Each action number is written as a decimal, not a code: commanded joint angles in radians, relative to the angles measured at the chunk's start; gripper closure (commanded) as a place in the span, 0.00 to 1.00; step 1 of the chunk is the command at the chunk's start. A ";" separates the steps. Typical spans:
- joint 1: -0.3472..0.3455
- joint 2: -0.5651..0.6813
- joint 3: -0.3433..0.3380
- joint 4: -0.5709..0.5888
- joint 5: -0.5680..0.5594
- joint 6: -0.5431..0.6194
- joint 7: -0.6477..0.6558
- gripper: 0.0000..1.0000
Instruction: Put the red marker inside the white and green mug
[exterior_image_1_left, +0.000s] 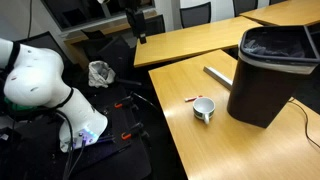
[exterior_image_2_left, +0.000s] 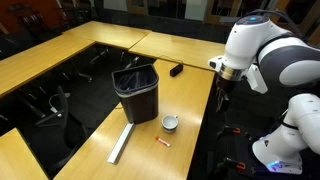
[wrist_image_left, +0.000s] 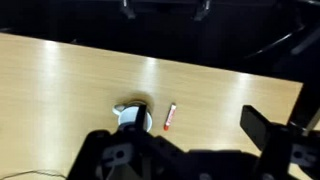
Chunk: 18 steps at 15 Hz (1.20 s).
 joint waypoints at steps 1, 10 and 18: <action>0.010 0.001 -0.008 0.002 -0.005 -0.003 0.005 0.00; 0.010 0.001 -0.008 0.002 -0.005 -0.003 0.005 0.00; 0.004 0.127 -0.039 0.022 0.001 0.183 -0.027 0.00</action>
